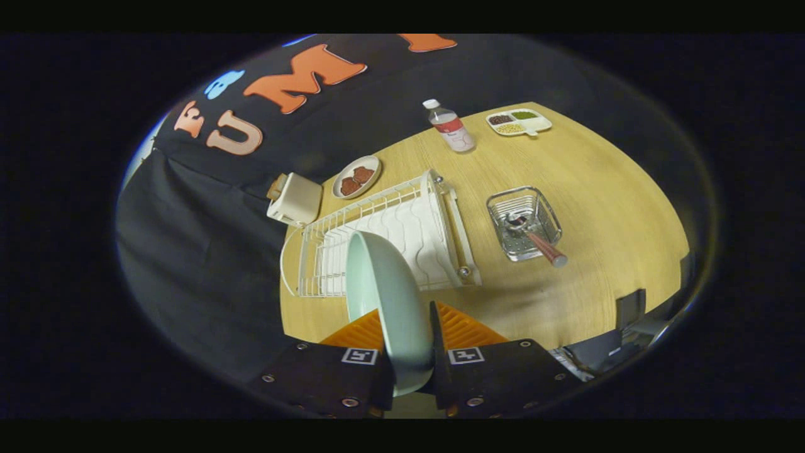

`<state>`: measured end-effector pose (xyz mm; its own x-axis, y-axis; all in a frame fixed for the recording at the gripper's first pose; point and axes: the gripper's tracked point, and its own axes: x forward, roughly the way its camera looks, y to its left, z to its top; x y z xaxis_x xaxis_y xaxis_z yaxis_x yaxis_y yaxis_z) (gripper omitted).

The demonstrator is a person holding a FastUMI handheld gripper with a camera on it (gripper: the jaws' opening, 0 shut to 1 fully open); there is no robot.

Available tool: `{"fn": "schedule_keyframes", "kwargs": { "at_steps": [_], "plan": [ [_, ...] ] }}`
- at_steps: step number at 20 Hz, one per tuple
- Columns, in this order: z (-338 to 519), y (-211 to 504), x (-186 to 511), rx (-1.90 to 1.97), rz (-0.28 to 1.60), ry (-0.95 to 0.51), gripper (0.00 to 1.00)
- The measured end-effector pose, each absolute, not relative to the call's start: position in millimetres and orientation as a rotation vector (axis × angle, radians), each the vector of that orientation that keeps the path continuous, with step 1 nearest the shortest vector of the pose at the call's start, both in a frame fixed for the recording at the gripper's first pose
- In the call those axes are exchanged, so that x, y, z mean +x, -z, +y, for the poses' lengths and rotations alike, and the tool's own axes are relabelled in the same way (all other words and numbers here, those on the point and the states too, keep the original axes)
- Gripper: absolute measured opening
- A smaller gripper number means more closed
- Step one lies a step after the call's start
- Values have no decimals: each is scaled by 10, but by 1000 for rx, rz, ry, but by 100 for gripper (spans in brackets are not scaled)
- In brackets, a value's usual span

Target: Take the plate from the dish rack, then take the spoon from the basket and place it into the plate.

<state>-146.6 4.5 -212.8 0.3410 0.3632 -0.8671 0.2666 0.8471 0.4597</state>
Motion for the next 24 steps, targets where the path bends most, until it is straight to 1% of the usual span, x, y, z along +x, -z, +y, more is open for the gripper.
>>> {"fn": "schedule_keyframes", "kwargs": {
  "at_steps": [7, 13, 20, 24],
  "plan": [
    [-60, 2389, -1864, 697, 1226, -143, 26],
    [-7, 2764, -2138, 792, 1223, -209, 27],
    [48, 3299, -2230, 860, 1243, -207, 26],
    [123, 3507, -2290, 823, 1297, -211, 26]
  ]
}}
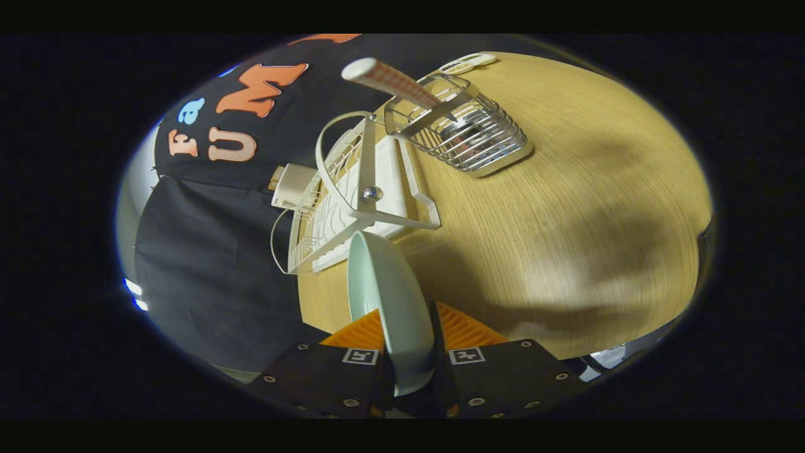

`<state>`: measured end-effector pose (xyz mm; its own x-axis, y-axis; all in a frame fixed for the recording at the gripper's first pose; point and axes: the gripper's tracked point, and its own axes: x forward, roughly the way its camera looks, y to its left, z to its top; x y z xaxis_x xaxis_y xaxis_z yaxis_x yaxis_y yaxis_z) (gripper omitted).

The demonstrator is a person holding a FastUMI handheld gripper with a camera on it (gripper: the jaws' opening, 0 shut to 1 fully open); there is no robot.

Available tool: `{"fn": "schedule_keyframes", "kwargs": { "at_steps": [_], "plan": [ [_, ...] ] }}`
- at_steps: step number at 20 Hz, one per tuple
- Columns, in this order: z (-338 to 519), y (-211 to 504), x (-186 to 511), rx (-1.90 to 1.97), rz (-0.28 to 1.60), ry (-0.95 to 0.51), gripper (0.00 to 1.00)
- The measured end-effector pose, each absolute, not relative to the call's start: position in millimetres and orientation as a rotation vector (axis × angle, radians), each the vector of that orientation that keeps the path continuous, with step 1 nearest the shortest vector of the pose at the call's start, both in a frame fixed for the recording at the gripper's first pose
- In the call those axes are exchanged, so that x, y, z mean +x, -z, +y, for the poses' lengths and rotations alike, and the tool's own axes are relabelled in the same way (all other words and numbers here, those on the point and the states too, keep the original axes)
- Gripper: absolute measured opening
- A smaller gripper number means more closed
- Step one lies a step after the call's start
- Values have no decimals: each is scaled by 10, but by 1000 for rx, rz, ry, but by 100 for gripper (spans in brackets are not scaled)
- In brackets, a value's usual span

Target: Take the plate from the dish rack, then take the spoon from the basket and place it into the plate.

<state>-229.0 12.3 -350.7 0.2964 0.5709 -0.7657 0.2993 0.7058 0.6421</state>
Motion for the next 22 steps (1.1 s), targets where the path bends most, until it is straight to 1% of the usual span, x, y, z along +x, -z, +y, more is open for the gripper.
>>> {"fn": "schedule_keyframes", "kwargs": {
  "at_steps": [1, 4, 7, 8, 9, 12, 13, 14, 15, 16, 17, 19, 22],
  "plan": [
    [177, 3533, -2302, 826, 1297, -217, 26],
    [216, 3543, -2187, 862, 1282, -209, 31],
    [165, 3544, -2110, 900, 1293, -153, 36],
    [105, 3532, -2055, 893, 1278, -138, 40],
    [52, 3526, -2033, 870, 1273, -126, 49],
    [-143, 3391, -1943, 790, 1238, -118, 57],
    [-211, 3329, -1867, 762, 1206, -104, 61],
    [-292, 3267, -1774, 723, 1169, -91, 64],
    [-361, 3209, -1701, 681, 1134, -79, 70],
    [-422, 3153, -1640, 632, 1106, -71, 73],
    [-512, 3105, -1580, 581, 1070, -55, 79],
    [-661, 3009, -1449, 487, 1001, -25, 84],
    [-793, 2806, -1202, 382, 860, -8, 86]
  ]
}}
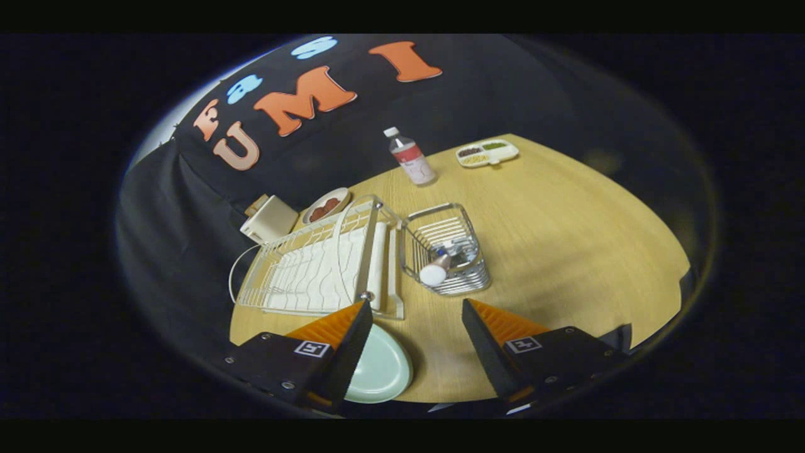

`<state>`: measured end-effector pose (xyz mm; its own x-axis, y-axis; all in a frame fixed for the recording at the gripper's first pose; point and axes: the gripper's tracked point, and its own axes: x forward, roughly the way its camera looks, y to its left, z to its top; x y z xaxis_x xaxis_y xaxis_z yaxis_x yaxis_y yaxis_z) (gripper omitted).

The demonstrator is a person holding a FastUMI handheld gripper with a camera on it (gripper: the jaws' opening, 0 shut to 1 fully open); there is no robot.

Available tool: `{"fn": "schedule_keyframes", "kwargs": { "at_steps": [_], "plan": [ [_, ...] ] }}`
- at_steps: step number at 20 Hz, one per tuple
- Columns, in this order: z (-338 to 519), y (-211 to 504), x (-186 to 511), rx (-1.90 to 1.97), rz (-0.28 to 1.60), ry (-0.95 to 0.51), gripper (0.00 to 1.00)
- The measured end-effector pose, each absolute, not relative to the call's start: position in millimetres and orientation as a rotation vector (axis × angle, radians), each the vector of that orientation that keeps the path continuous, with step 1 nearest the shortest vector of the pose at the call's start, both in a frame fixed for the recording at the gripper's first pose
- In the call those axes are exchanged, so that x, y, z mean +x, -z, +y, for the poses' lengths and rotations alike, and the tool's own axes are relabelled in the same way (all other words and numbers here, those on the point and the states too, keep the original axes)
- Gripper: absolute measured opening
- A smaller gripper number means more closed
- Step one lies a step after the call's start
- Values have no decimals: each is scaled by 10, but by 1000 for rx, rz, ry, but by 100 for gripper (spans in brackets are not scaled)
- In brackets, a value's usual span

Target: Take the plate from the dish rack, then take the spoon from the basket and place it into the plate.

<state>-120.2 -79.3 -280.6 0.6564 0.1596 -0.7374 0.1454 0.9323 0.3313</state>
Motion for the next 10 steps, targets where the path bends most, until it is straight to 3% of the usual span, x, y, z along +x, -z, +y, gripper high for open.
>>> {"fn": "schedule_keyframes", "kwargs": {
  "at_steps": [3, 6, 10],
  "plan": [
    [-912, 2606, -959, 354, 709, 20, 78],
    [-1000, 2663, -847, 298, 670, 50, 69],
    [-1043, 2752, -850, 171, 660, 63, 48]
  ]
}}
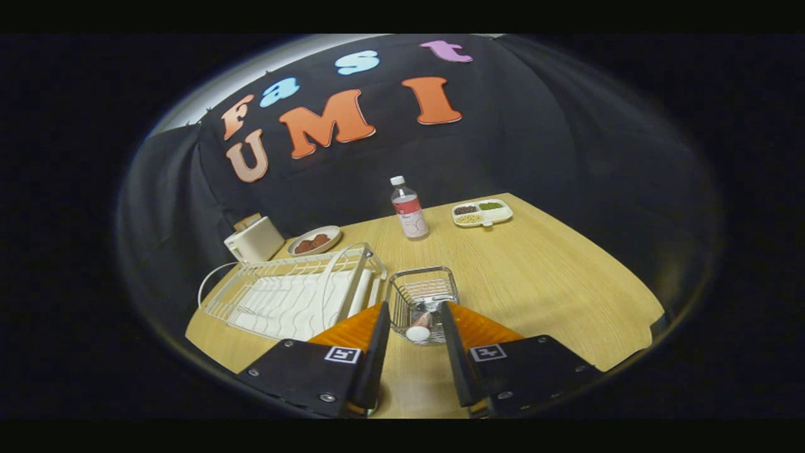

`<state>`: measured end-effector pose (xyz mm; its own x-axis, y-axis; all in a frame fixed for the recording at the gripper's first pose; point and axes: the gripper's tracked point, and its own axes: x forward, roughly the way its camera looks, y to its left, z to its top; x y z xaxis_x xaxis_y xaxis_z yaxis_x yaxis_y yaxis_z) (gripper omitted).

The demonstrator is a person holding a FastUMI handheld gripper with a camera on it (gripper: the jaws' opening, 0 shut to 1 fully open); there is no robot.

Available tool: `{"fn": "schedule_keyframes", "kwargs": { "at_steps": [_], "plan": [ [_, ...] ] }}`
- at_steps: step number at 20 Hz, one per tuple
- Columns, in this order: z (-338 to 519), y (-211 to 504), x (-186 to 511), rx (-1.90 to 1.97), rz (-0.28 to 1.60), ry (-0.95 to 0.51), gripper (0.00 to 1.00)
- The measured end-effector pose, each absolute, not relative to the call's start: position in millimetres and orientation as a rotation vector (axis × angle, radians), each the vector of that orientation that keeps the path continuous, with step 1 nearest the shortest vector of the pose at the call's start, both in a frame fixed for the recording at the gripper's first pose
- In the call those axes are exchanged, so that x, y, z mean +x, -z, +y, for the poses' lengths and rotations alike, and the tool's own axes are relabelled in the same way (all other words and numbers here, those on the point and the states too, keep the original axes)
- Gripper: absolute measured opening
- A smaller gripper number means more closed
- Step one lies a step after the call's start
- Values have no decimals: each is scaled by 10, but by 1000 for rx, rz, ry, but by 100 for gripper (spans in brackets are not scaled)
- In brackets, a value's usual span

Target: Take the plate from the dish rack, then take the spoon from the basket and place it into the plate.

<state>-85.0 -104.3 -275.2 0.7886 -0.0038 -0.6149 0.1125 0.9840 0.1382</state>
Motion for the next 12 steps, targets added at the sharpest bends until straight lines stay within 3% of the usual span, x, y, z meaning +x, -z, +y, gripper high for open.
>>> {"fn": "schedule_keyframes", "kwargs": {
  "at_steps": [5, 8, 12],
  "plan": [
    [-1038, 2850, -833, 98, 678, 63, 23],
    [-1048, 2823, -812, 103, 692, 68, 15],
    [-1031, 2552, -756, 110, 656, 61, 14]
  ]
}}
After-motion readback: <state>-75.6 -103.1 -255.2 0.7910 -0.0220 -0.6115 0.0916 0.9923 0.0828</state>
